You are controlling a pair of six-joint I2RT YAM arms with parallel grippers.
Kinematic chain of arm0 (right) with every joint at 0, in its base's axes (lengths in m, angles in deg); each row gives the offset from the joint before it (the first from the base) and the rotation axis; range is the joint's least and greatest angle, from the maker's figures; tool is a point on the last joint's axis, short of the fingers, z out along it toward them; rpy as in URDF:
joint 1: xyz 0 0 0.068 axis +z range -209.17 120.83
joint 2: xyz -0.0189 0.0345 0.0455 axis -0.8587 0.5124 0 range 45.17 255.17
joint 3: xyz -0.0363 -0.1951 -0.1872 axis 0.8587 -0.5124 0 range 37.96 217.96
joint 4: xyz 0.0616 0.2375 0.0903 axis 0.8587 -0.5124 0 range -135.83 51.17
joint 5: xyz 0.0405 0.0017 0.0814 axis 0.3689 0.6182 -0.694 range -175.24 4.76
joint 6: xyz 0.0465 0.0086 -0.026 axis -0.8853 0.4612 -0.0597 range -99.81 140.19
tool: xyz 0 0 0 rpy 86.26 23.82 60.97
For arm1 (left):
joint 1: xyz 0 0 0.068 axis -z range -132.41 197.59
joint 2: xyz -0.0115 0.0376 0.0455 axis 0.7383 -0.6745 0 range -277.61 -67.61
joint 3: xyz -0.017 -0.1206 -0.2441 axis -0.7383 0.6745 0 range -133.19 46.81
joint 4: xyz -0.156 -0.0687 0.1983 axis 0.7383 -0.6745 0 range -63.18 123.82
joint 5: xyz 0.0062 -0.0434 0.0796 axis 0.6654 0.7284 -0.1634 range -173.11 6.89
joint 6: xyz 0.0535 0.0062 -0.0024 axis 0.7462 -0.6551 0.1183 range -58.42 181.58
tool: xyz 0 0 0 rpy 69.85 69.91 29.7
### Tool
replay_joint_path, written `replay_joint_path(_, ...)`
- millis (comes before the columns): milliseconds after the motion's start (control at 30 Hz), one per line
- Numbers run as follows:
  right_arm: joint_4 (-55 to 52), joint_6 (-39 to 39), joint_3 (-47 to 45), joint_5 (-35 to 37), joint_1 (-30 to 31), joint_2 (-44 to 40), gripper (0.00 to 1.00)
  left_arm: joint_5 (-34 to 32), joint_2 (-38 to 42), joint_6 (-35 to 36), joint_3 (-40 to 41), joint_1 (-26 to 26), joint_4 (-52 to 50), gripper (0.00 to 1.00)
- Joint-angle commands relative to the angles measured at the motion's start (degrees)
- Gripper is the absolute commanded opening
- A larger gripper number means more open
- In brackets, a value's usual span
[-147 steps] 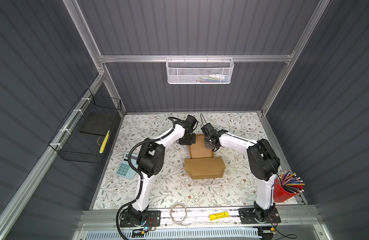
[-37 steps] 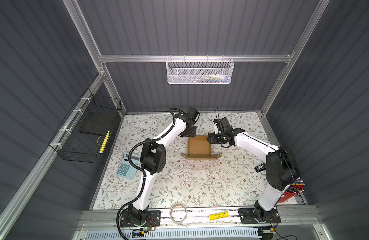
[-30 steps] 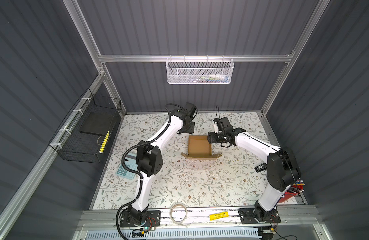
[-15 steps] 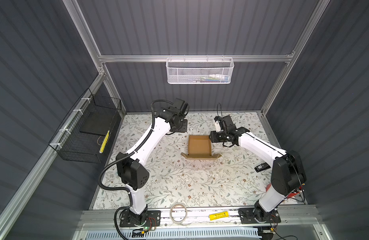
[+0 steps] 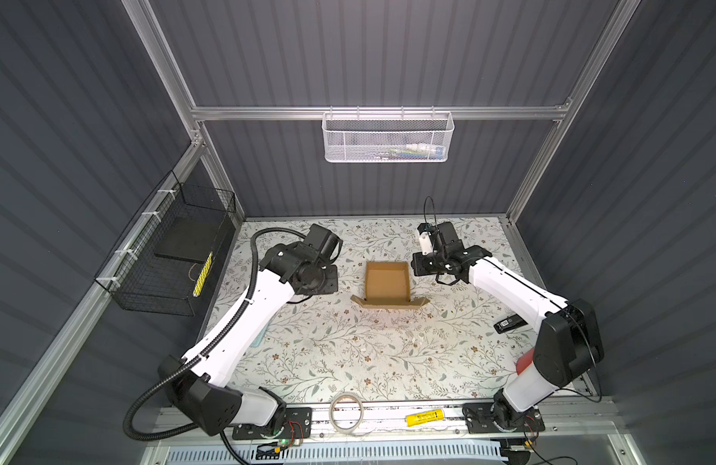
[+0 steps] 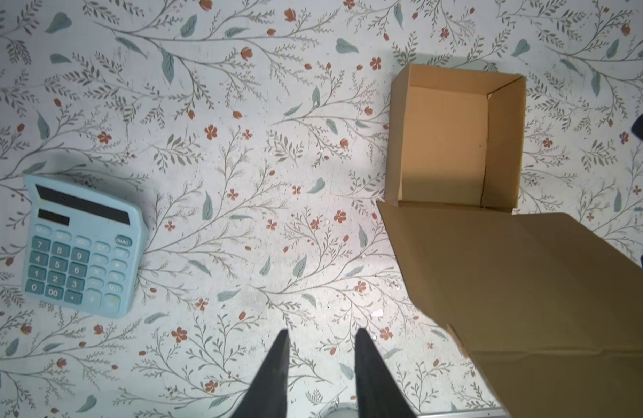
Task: Assemble paper box
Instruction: Place the paper box at the center of the table.
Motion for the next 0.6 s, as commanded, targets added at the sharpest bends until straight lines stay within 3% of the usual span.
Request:
replay_joint_path(0, -1.94, 0.15, 0.63, -1.15, -0.13, -1.51, 0.09, -0.93, 2.24, -6.79, 5.63, 3.6, -1.03, 0.31)
replay_joint_path(267, -3.17, 0.67, 0.47, -2.39, -0.11, -2.42, 0.0, -1.95, 6.37, -17.57, 15.03, 12.27, 4.48, 0.3)
replay_joint_path(567, -4.93, 2.67, 0.2, -3.77, 0.2, -2.42, 0.0, -6.06, 6.24, -27.72, 19.72, 22.81, 12.89, 0.28)
